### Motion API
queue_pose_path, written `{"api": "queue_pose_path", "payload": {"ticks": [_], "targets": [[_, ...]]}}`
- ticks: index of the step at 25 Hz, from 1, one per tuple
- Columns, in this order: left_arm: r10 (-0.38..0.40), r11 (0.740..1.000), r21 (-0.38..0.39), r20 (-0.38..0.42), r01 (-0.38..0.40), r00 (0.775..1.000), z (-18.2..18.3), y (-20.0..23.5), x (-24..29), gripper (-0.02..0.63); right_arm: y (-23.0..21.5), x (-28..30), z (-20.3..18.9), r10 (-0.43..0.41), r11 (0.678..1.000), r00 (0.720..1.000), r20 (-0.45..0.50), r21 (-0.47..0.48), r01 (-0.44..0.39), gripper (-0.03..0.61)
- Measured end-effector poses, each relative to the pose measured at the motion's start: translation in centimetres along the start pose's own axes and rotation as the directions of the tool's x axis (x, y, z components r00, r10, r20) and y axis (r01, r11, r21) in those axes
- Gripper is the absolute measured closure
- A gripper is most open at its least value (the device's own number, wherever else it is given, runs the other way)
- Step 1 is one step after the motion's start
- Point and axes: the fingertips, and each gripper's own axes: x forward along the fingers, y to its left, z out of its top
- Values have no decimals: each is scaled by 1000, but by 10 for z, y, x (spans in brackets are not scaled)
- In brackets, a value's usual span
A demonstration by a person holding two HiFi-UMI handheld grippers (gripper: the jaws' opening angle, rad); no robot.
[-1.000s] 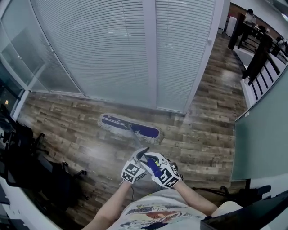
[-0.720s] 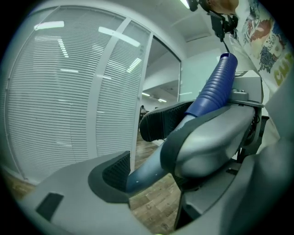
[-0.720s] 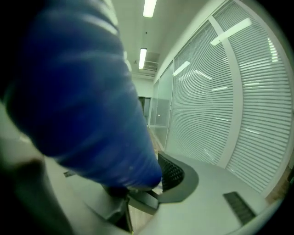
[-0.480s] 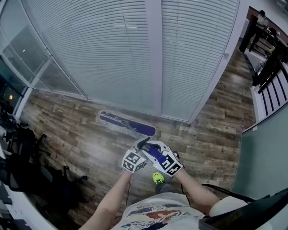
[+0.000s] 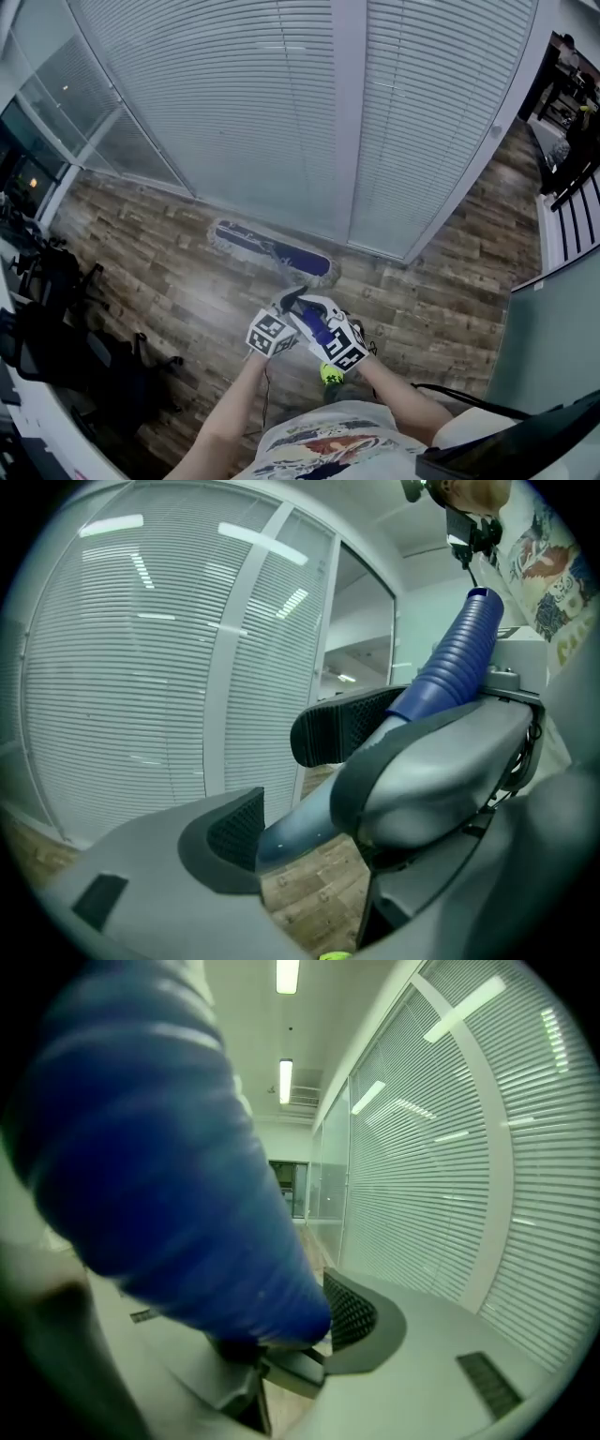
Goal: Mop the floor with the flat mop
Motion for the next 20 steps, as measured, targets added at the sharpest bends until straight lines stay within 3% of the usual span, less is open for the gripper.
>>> {"api": "queue_pose_path", "payload": {"ticks": [3,8,14,20], "targets": [[-8,1000,6,-6,8,1000,-9,-15,-22,364,28,-5,5,-1,1000,1000,7,-12,1,474],[33,999,-39,64,-31,997,-23,-50,-76,364,99,-16,15,61,994,998,-25,-93,-63,476],[72,995,-77,143,-62,987,-69,-122,-180,364,239,-36,22,113,971,991,-69,-206,-125,477],[108,990,-104,177,-91,978,-127,-224,-273,362,385,-83,14,162,962,984,-70,-210,-174,469]]}}
